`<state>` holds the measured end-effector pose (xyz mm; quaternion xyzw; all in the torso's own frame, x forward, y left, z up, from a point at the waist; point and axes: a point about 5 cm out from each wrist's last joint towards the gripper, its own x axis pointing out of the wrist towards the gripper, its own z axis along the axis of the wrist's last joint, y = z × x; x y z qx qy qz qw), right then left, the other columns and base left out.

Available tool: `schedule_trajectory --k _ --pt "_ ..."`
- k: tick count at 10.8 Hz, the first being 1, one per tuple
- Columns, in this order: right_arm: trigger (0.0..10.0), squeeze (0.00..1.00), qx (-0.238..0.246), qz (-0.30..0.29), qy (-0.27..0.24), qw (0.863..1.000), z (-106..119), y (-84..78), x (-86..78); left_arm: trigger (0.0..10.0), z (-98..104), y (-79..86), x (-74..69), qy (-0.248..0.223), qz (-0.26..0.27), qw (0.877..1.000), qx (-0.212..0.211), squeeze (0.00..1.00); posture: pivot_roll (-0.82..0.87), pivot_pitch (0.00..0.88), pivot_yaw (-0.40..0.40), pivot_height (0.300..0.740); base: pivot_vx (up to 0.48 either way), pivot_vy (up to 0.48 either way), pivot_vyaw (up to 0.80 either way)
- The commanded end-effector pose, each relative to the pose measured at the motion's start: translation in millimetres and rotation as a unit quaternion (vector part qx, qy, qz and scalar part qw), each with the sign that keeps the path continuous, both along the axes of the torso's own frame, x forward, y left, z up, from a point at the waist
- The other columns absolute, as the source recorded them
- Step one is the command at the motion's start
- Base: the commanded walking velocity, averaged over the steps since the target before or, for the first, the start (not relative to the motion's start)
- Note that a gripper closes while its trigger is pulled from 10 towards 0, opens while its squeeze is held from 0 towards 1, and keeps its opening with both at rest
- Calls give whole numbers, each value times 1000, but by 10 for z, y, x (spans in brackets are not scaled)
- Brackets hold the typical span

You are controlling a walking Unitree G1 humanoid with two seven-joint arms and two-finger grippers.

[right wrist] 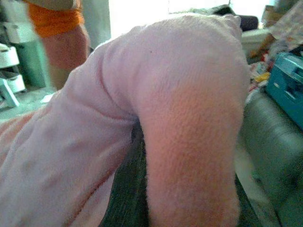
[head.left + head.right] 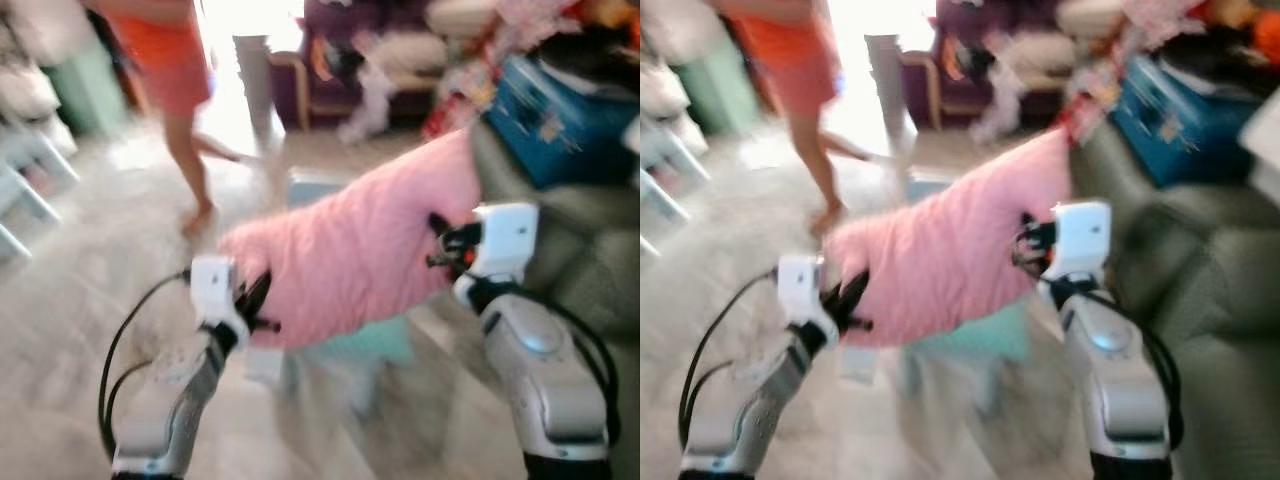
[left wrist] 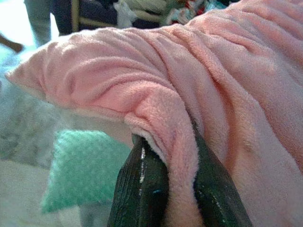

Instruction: Move the pillow to the sofa

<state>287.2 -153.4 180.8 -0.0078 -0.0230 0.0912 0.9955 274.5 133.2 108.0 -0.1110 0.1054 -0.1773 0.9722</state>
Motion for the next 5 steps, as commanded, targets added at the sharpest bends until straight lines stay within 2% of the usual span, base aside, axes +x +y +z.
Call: schedule_trajectory --k 1,5 --pt "10000 0 1 13 -24 1000 112 51 -5 10000 81 -32 11 -16 -11 1000 -2 0 -256 29 23 740 -266 0 0" --pt "10000 0 -1 10 -22 1000 111 42 -10 10000 80 -49 7 -13 -15 1000 -3 0 -260 33 22 740 -267 0 0"
